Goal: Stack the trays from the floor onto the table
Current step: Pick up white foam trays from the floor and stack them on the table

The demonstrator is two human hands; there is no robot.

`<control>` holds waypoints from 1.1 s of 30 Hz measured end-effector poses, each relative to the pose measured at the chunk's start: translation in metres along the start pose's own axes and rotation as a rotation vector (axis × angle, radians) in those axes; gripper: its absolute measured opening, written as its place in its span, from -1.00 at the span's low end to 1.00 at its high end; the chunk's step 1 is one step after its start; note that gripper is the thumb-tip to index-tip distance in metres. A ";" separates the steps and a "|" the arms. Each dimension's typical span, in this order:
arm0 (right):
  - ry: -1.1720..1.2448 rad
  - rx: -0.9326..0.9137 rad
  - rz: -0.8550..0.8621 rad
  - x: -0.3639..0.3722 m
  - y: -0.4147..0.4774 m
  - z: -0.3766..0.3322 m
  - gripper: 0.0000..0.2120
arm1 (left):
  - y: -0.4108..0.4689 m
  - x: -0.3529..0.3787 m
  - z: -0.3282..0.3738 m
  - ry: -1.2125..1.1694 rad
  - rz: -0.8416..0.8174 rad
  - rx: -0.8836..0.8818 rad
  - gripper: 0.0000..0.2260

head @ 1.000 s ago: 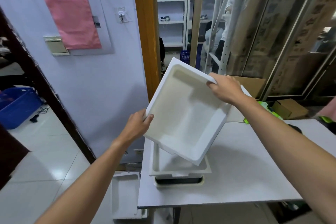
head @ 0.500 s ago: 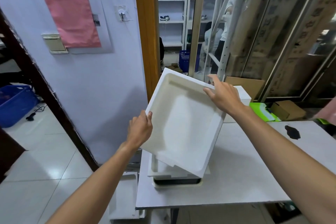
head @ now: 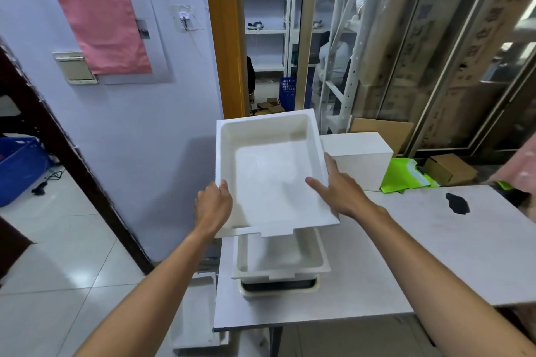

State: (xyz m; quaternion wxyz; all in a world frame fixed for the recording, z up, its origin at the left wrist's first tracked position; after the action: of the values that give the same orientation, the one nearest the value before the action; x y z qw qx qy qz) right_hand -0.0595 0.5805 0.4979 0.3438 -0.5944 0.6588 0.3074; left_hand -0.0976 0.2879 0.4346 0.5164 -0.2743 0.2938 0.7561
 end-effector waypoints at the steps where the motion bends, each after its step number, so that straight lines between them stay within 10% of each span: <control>1: 0.005 0.013 -0.003 0.006 -0.002 0.003 -0.28 | 0.000 -0.001 0.000 -0.002 0.001 -0.009 -0.54; 16: 0.032 0.155 0.089 0.033 -0.008 0.014 -0.46 | -0.009 0.008 -0.008 0.067 -0.198 0.045 -0.86; 33: 0.098 0.335 -0.144 0.084 0.002 0.071 -0.45 | -0.023 0.029 -0.035 0.172 -0.414 0.020 -0.72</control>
State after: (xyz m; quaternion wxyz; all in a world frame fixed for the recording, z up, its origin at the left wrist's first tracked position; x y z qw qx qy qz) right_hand -0.0604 0.5904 0.3889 0.4264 -0.5886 0.6726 0.1388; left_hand -0.0812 0.2872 0.3858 0.6363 -0.3869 0.2818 0.6050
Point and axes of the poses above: each hand's wrist, its own y-axis towards the middle knuckle, its own x-axis out of the palm, z = x × y, the point moved 2 cm from there along y, towards the middle knuckle, and after that the axes turned 3 degrees about z, right-handed, at the moved point
